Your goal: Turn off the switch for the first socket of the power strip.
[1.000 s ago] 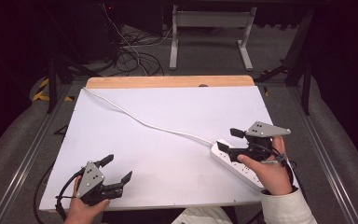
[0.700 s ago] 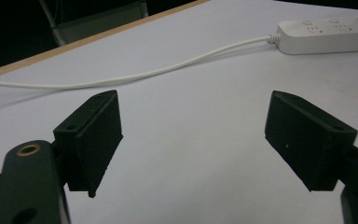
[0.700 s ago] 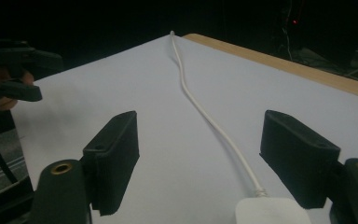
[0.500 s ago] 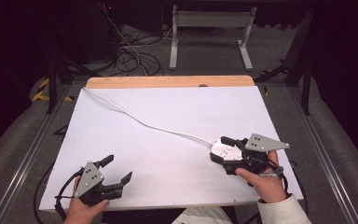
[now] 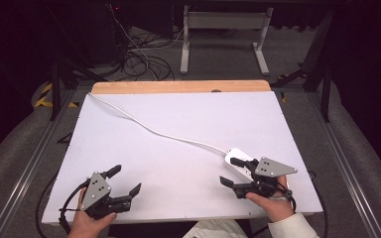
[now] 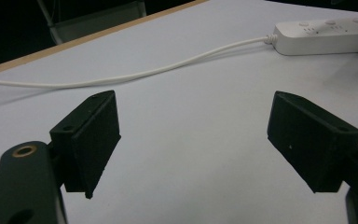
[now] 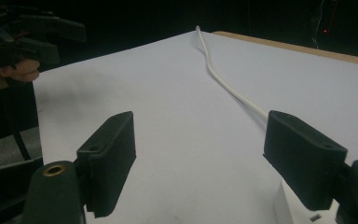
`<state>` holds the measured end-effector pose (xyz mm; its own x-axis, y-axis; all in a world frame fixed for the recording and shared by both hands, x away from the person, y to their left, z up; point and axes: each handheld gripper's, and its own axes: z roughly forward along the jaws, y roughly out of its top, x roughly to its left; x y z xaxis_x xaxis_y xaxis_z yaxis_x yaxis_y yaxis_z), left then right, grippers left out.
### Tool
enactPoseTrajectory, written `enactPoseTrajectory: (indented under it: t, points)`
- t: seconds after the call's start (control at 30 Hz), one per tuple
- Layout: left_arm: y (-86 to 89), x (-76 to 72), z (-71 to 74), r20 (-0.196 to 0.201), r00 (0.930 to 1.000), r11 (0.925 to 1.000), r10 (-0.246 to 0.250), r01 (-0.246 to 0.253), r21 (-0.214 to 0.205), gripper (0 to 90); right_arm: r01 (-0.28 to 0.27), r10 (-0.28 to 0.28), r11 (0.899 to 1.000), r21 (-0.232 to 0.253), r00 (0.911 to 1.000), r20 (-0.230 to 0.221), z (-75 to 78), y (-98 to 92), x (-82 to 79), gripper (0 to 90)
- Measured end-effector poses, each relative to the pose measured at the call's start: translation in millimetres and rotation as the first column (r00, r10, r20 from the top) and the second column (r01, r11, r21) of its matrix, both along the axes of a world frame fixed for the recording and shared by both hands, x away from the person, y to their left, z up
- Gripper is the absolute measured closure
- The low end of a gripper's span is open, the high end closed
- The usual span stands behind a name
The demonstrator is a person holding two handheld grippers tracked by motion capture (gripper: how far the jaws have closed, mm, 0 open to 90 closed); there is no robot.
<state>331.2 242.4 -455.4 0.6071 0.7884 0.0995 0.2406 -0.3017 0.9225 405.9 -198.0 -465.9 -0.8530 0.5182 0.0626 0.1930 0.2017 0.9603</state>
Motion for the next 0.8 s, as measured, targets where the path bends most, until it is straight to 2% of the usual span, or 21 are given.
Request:
enactPoseTrajectory:
  t: [0.17, 0.2, 0.23, 0.27, 0.3, 0.37, 0.47, 0.57, 0.6, 0.7, 0.8]
  points:
    - [-0.6, -2.4, -1.1, -0.007, 1.0, 1.0, -0.004, 0.004, -0.004, 16.5, -0.003, 0.003, 1.0, -0.002, 1.0, 0.003, -7.1, 1.6, -2.9, 25.9]
    - [-0.4, -2.9, -1.7, -0.014, 0.9999, 1.0, -0.005, 0.005, -0.006, 16.4, -0.01, 0.01, 1.0, -0.023, 0.9999, 0.006, -10.5, 2.6, -3.9, 25.4]
    - [-0.1, -3.5, -2.2, -0.015, 0.9999, 1.0, -0.006, 0.006, -0.007, 16.4, -0.01, 0.01, 1.0, -0.023, 0.9999, 0.006, -10.5, 2.6, -3.9, 25.4]
    - [-0.1, -4.2, -2.3, -0.016, 0.9998, 0.9999, -0.007, 0.007, -0.01, 16.3, -0.011, 0.011, 0.999, -0.044, 0.9999, 0.003, -12.3, 3.1, -3.7, 24.7]
    - [-0.2, -4.6, -2.4, -0.014, 0.9999, 0.9999, -0.006, 0.006, -0.016, 16.4, -0.017, 0.017, 0.996, -0.086, 0.9998, -0.003, -16.8, 4.6, -2.1, 23.5]
    - [-0.3, -4.5, -2.3, -0.016, 0.9999, 0.9996, -0.004, 0.004, -0.026, 16.4, -0.021, 0.02, 0.995, -0.096, 0.9998, -0.008, -18.8, 5.6, -1.5, 23.5]
    - [-0.5, -2.2, -4.1, -0.026, 0.9997, 0.9996, -0.003, 0.002, -0.028, 16.4, -0.022, 0.021, 0.995, -0.1, 0.9997, -0.011, -20.2, 8.6, -1.1, 23.5]
    - [0.3, 0.4, -5.8, -0.029, 0.9996, 0.9998, 0.004, -0.005, -0.019, 16.4, 0.018, -0.02, 0.994, -0.108, 0.9997, -0.015, -19.8, 9.3, -0.6, 23.5]
    - [0.2, 0.9, -6.4, -0.031, 0.9995, 0.9999, 0.008, -0.008, -0.013, 16.5, 0.046, -0.047, 0.992, -0.119, 0.9989, -0.001, -19.7, 6.9, 0.3, 23.5]
    - [0.7, 2.2, -7.5, -0.016, 0.9997, 0.9995, 0.02, -0.02, 0.023, 16.5, 0.05, -0.05, 0.994, -0.095, 0.9987, 0.0, -18.7, 4.6, 0.6, 23.5]
    - [0.5, 2.0, -7.4, -0.007, 0.9999, 0.9997, 0.016, -0.016, 0.017, 16.4, 0.038, -0.037, 0.996, -0.084, 0.9992, 0.012, -16.9, 3.8, -0.1, 22.7]
